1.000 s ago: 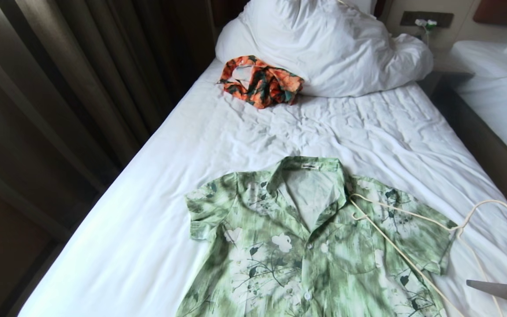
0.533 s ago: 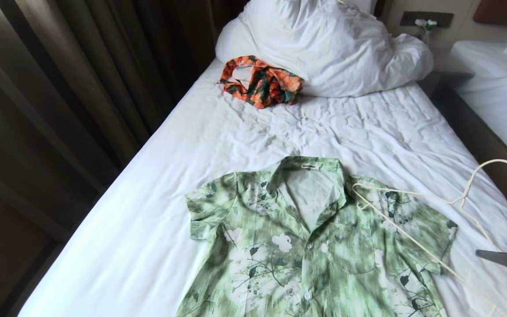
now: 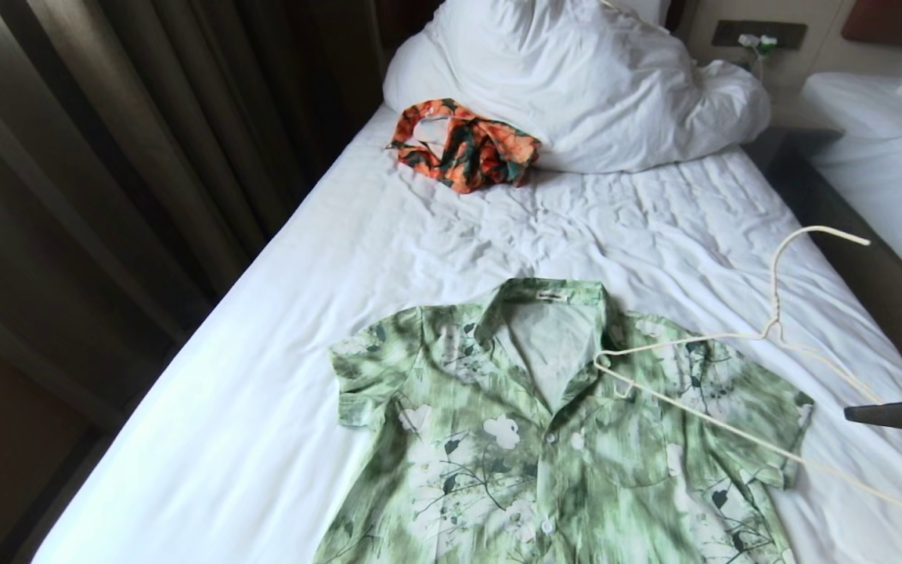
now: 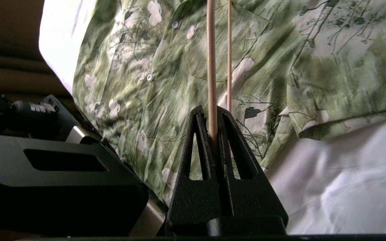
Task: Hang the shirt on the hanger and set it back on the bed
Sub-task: Lift the shirt and hanger
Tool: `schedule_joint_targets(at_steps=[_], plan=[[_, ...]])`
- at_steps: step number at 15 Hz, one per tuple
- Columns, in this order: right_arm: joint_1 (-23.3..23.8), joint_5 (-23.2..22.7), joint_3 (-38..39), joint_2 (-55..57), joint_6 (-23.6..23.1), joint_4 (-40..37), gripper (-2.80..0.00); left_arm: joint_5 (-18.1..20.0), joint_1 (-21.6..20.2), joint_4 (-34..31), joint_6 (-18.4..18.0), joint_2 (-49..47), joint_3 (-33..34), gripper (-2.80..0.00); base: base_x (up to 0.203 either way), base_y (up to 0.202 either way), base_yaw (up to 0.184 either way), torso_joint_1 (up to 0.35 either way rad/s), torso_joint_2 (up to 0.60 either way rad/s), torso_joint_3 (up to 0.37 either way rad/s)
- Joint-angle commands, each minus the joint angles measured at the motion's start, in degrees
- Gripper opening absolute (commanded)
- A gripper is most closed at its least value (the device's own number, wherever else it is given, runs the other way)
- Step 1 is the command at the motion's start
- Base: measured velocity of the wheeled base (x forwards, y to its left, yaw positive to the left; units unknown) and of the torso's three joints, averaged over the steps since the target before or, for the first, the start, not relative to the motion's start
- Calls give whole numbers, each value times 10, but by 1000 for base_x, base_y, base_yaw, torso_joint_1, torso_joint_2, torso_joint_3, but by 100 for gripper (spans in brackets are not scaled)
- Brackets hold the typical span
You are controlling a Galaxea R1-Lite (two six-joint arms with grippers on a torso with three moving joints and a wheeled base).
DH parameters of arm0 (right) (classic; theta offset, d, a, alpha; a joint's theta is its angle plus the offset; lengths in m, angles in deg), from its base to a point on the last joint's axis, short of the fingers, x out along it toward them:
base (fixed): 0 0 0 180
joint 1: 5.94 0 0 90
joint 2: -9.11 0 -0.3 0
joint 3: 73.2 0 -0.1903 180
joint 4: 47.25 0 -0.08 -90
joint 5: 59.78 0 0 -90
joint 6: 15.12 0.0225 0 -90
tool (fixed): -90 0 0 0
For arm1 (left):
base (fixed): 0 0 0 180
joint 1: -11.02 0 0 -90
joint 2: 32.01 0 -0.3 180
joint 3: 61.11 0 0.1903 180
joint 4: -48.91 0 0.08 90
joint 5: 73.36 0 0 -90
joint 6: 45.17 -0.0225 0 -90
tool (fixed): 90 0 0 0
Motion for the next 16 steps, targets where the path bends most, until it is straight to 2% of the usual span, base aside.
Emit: schedule_joint_targets(at_steps=[1,8,11,13,16], plan=[[-29,7,-34,3,-10,-28,-280,0,0,0,0,0,0,-280,0,0,0,0,0,0],[-119,8,-132,71,-66,-52,-280,0,0,0,0,0,0,-280,0,0,0,0,0,0],[-125,-53,-130,64,-91,-47,-280,0,0,0,0,0,0,-280,0,0,0,0,0,0],[-130,-78,-112,62,-98,-8,-280,0,0,0,0,0,0,-280,0,0,0,0,0,0],[-126,-176,-67,46,-96,81,-280,0,0,0,0,0,0,-280,0,0,0,0,0,0]])
